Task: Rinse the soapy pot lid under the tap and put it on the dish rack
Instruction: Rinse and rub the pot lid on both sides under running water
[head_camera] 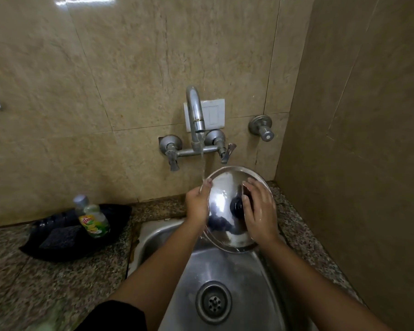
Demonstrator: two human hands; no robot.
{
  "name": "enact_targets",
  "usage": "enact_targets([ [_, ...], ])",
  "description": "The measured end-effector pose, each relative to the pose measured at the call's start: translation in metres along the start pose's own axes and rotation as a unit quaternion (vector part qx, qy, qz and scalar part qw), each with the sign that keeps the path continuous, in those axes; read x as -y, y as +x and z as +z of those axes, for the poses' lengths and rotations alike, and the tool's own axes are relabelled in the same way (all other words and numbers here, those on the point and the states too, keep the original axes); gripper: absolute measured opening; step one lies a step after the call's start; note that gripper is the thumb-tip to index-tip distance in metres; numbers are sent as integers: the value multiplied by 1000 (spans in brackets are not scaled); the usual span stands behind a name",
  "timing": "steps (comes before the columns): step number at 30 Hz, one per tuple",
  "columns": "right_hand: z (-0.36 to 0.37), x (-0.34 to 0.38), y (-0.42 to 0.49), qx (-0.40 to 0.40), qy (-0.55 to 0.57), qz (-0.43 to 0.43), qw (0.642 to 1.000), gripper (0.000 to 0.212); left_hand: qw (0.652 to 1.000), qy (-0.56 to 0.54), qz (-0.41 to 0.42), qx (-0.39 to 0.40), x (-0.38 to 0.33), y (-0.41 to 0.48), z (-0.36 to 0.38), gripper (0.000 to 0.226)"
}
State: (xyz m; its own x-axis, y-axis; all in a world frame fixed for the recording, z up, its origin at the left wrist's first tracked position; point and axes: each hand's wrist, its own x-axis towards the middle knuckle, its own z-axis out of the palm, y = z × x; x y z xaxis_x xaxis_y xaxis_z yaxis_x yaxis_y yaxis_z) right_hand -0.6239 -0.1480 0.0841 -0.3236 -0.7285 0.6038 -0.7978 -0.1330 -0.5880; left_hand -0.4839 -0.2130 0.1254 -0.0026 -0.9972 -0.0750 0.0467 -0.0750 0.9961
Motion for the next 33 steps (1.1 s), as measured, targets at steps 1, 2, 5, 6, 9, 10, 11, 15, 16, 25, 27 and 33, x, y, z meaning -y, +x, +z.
enact_targets([
  [1, 0, 1, 0, -8, 11, 9, 1000, 43, 1000, 16, 11, 8, 1, -2, -3, 31],
  [2, 0, 3, -1, -8, 19, 18, 1000, 43, 999, 30, 18, 13, 2, -4, -8, 32],
  [5, 5, 7, -2, 8, 24, 16, 1000, 44, 998, 60, 28, 2, 6, -7, -27, 37],
  [6, 8, 9, -2, 11, 25, 8, 1000, 43, 998, 59, 25, -6, 7, -7, -35, 37],
  [9, 17, 14, -7, 13, 36, -11, 999, 40, 998, 41, 30, -29, 8, -6, -60, 40],
  [10, 20, 17, -9, 12, 41, -16, 999, 39, 998, 34, 38, -34, 8, -6, -68, 42],
  [11, 23, 20, -11, 12, 47, -24, 999, 39, 998, 27, 42, -40, 9, -6, -75, 44],
  [15, 31, 33, -12, 33, 66, -78, 994, 42, 995, -16, 32, -97, 12, -4, -101, 42],
  [16, 32, 34, -12, 41, 65, -87, 993, 44, 993, -34, 25, -112, 13, -4, -106, 37],
  [25, 32, -1, -26, 77, 2, -128, 989, 57, 973, -79, -55, -210, 27, 1, -108, 34],
  [27, 28, -14, -27, 84, -60, -172, 980, 71, 977, -70, -78, -186, 29, -1, -96, 36],
  [33, 4, -30, -22, 140, -128, -180, 965, 63, 961, -91, -220, -142, 37, 13, -72, 48],
])
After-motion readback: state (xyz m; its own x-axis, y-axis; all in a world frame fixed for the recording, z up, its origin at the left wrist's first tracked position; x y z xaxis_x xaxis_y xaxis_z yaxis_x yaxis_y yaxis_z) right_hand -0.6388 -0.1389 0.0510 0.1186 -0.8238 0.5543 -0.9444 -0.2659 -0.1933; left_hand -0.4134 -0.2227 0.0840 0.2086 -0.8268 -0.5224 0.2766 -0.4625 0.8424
